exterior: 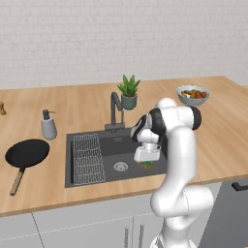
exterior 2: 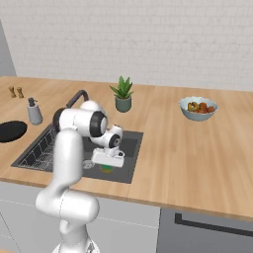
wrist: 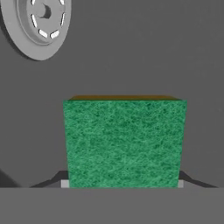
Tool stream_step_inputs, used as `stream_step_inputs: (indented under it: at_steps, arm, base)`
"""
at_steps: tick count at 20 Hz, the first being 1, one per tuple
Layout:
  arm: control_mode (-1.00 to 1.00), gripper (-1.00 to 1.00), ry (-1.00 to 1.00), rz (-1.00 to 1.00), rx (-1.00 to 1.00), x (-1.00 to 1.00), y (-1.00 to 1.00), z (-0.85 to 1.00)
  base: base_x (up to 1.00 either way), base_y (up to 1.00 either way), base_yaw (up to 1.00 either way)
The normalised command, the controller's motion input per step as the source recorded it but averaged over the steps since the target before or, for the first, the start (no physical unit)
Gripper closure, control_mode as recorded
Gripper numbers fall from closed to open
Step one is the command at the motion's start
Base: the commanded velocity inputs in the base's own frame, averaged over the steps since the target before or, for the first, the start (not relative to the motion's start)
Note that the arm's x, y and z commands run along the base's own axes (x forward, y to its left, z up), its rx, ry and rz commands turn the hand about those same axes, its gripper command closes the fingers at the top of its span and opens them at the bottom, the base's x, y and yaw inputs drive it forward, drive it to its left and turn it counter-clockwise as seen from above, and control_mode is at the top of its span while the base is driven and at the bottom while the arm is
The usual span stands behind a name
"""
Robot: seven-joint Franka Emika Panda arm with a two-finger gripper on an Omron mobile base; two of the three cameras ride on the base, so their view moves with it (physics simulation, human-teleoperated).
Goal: Pick the pan and sponge and place them into the sink. Then turn on the water.
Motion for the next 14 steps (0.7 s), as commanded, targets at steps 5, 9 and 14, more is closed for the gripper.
stream_step_inputs:
  at_steps: [5, 9, 14]
  arm:
    - [-1.0, 1.0, 0.01, 0.0, 0.0, 0.2, 0.0, -0.42]
    - [-1.0, 1.0, 0.0, 0.0, 0.0, 0.19, 0.0, -0.42]
    - [-1.0, -1.0, 0.0, 0.0, 0.0, 0.16, 0.0, -0.43]
  base:
    - [0.0, 0.0, 0.0]
    - [0.0, 0.0, 0.0]
    - [0.0, 0.0, 0.0]
